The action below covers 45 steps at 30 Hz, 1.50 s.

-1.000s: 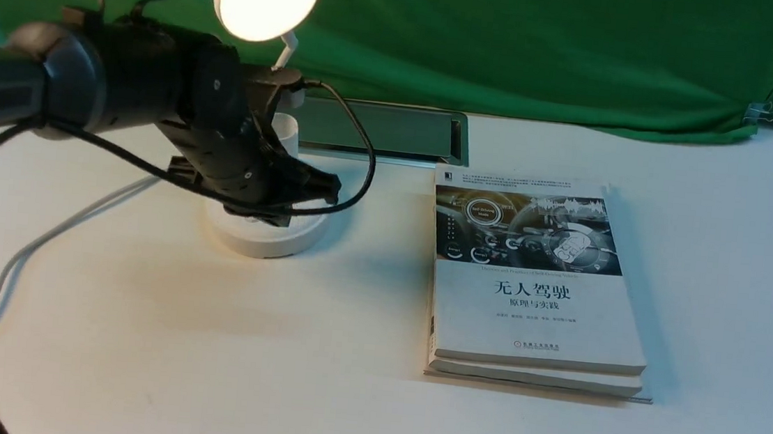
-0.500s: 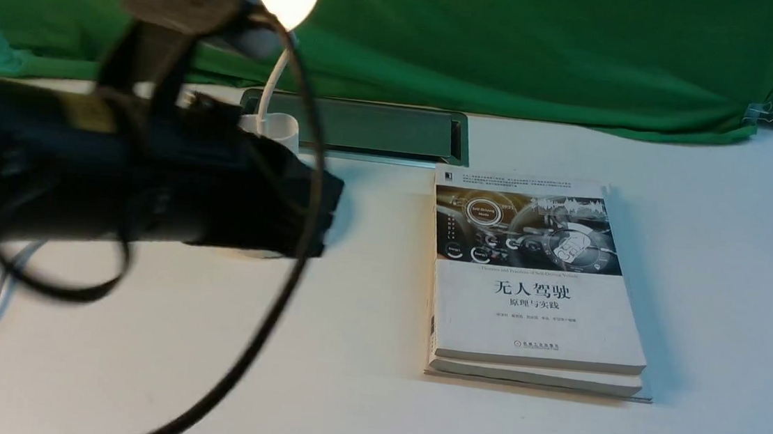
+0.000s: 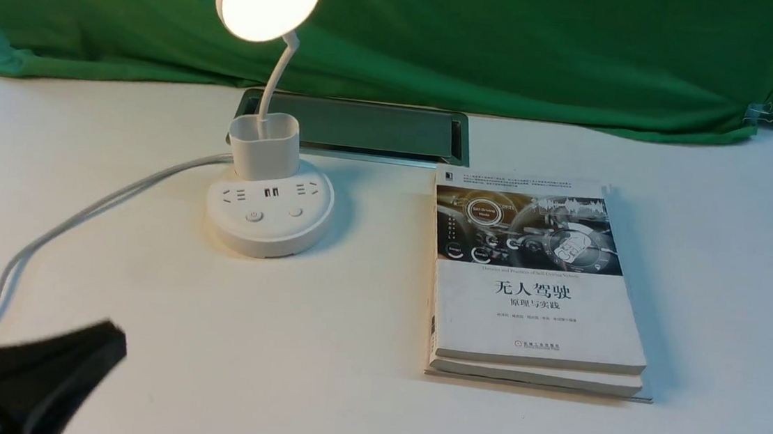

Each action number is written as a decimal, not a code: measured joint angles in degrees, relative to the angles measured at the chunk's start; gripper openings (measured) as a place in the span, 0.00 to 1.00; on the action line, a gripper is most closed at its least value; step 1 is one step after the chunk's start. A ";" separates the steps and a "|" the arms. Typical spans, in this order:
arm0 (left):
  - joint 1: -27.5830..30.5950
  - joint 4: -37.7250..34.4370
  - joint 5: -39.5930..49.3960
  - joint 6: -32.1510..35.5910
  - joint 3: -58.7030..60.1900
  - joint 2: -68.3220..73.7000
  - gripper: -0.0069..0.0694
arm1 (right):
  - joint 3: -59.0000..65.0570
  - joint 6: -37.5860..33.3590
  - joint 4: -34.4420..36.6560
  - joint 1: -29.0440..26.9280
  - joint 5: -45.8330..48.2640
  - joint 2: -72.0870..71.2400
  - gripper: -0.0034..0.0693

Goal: Turn on the desk lamp on the white desktop with your hand.

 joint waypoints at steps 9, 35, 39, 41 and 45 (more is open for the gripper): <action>0.00 -0.59 -0.45 -0.64 8.02 -0.21 0.12 | 0.00 0.00 0.00 0.00 -0.06 0.00 0.38; 24.72 20.77 12.48 -30.78 8.02 -21.17 0.12 | 0.00 -0.05 0.00 0.00 -0.01 0.00 0.38; 24.90 20.47 14.33 -30.72 8.02 -21.23 0.12 | 0.00 -0.01 0.00 0.00 0.11 0.00 0.38; 25.02 20.29 14.76 -30.61 8.02 -21.26 0.12 | 0.00 -0.01 0.00 0.00 0.11 0.00 0.38; 25.06 20.27 14.76 -30.61 8.02 -21.37 0.12 | 0.00 -0.01 0.00 0.00 0.11 0.00 0.38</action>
